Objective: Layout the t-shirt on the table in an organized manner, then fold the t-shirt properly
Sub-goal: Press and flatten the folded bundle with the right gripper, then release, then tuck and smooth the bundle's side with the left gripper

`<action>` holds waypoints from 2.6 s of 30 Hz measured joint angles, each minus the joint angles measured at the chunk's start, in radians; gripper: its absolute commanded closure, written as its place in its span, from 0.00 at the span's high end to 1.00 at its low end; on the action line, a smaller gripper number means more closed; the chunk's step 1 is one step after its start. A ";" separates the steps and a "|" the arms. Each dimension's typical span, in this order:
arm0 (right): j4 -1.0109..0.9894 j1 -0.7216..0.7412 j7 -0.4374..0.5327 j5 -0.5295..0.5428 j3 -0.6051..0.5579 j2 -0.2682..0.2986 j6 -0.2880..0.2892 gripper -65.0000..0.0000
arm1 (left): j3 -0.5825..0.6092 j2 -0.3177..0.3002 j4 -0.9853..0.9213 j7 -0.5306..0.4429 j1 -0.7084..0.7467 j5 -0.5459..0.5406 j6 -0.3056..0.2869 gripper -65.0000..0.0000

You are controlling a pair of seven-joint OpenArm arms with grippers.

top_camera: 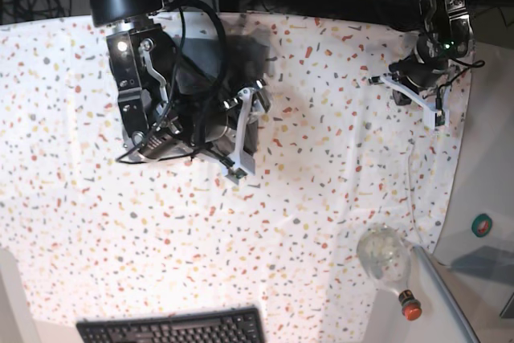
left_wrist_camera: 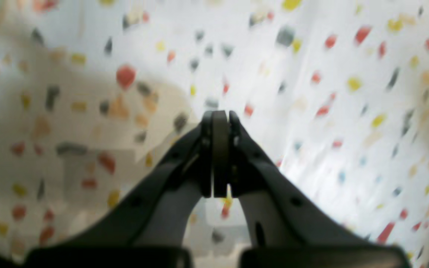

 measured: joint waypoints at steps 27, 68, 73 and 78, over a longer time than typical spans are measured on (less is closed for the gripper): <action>-0.060 0.021 0.274 0.008 -0.217 0.182 -0.290 0.00 | -0.298 -0.016 -0.087 0.065 -0.037 0.002 -0.270 0.00; 0.301 -0.238 0.248 0.018 0.391 0.350 -0.240 0.00 | 0.487 0.037 -0.197 0.070 -0.172 -0.439 -0.258 0.90; 0.297 -0.248 0.243 0.016 0.491 0.353 -0.186 0.00 | 0.526 0.054 -0.274 0.048 -0.221 -0.461 -0.151 0.90; 0.297 -0.246 0.246 0.016 0.562 0.352 -0.183 0.00 | 0.588 0.064 -0.347 0.026 -0.277 -0.470 -0.149 0.90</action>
